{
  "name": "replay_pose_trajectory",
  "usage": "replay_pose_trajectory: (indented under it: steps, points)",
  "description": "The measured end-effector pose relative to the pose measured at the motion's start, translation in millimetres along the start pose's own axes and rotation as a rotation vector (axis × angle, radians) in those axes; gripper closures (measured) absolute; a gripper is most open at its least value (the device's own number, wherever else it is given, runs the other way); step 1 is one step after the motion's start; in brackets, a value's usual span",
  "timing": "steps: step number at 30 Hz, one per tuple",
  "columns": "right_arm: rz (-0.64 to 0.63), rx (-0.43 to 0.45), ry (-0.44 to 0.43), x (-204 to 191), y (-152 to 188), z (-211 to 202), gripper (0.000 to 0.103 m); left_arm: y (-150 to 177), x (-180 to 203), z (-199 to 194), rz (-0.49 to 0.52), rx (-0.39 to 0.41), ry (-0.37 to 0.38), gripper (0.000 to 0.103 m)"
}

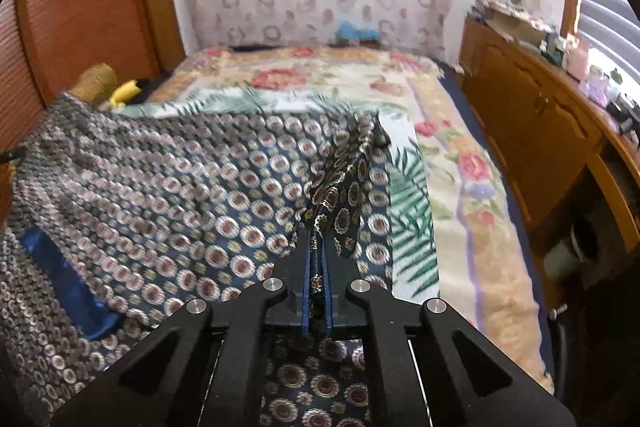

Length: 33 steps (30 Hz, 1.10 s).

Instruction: Fold small clothes

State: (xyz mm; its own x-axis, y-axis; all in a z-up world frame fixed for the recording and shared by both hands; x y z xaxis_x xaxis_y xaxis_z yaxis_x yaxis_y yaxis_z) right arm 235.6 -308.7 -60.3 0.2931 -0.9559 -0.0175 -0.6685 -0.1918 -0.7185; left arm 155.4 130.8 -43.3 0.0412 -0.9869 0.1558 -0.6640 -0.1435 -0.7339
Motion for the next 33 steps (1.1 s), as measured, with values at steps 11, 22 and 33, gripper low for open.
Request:
replay_pose_trajectory:
  steps: [11, 22, 33]
  points:
    - [0.023, 0.100, -0.004, 6, -12, -36, 0.103, 25, 33, -66, 0.070, 0.104, 0.052, 0.103]
    - [0.027, 0.081, 0.001, 16, 36, -83, 0.103, 90, 34, -99, 0.031, 0.063, 0.076, 0.103]
    - [0.018, 0.026, 0.046, 24, 76, -104, 0.103, 130, 26, -105, -0.001, -0.014, 0.045, 0.103]
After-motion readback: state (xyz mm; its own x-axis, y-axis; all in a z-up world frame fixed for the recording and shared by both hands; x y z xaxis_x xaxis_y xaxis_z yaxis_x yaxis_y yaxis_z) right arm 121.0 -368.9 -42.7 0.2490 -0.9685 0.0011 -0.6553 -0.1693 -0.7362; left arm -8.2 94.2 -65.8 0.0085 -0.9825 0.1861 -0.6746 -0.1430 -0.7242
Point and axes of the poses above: each gripper's, at about its wrist camera, not at the fingertips, and z roughly the way its jaws point, x to its right, y to its underside, the point moved 1 cm from there along z, roughly the way its jaws point, and after that the axes turned 2 degrees about -z, right-handed, at the moved point
